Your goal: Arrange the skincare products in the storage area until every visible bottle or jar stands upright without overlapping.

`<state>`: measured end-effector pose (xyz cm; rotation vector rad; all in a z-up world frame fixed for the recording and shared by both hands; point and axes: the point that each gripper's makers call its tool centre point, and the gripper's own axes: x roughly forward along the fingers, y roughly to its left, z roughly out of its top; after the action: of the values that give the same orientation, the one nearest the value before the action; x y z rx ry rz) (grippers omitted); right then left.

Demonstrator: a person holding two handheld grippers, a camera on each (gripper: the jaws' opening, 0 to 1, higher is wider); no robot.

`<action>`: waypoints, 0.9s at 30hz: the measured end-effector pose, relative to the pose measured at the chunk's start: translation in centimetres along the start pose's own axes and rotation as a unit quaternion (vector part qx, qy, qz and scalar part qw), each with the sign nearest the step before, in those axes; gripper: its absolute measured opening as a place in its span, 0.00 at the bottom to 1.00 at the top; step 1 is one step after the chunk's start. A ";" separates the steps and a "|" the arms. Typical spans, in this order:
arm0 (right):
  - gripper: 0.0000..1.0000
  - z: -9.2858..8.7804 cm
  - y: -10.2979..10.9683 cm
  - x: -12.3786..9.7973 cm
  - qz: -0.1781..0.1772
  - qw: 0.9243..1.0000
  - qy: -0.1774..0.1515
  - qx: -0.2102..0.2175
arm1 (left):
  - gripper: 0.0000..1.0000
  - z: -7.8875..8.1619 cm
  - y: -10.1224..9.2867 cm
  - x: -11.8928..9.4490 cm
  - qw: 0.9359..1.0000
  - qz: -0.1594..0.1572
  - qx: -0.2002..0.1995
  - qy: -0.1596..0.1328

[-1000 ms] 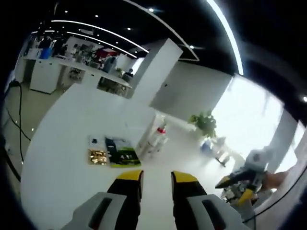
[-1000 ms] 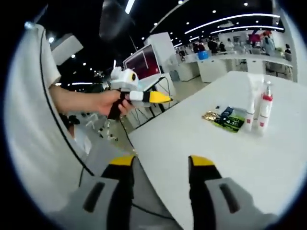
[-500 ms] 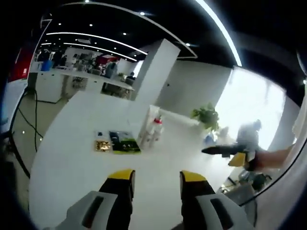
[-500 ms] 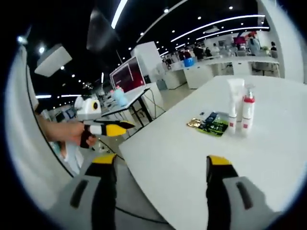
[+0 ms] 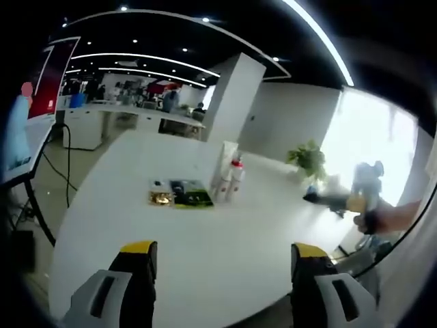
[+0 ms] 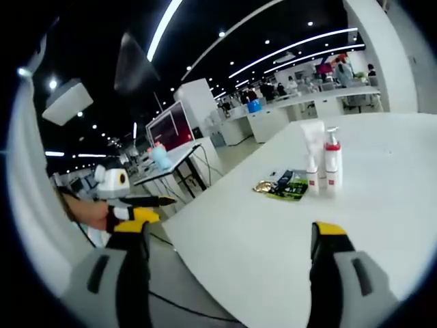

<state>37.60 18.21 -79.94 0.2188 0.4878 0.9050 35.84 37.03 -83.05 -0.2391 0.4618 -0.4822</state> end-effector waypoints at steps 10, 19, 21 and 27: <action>1.00 -1.8 -0.5 -1.4 -0.022 0.999 -0.013 0.021 | 1.00 0.5 -0.9 -0.1 0.999 -0.005 0.025 -0.033; 1.00 -3.0 -1.2 -1.6 -0.040 0.999 -0.012 0.023 | 1.00 0.0 -0.5 0.1 0.998 0.007 0.049 -0.031; 1.00 -3.0 -1.3 -1.6 -0.046 0.999 -0.013 0.023 | 1.00 -0.1 -0.3 0.1 0.999 0.010 0.046 -0.027; 1.00 -3.3 -2.1 -1.7 -0.075 0.997 -0.014 0.014 | 1.00 -0.2 0.0 0.1 0.999 0.014 0.044 -0.024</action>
<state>36.56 15.53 -83.03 0.2174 0.4848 0.7490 35.83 36.97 -83.31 -0.1592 0.3961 -0.4668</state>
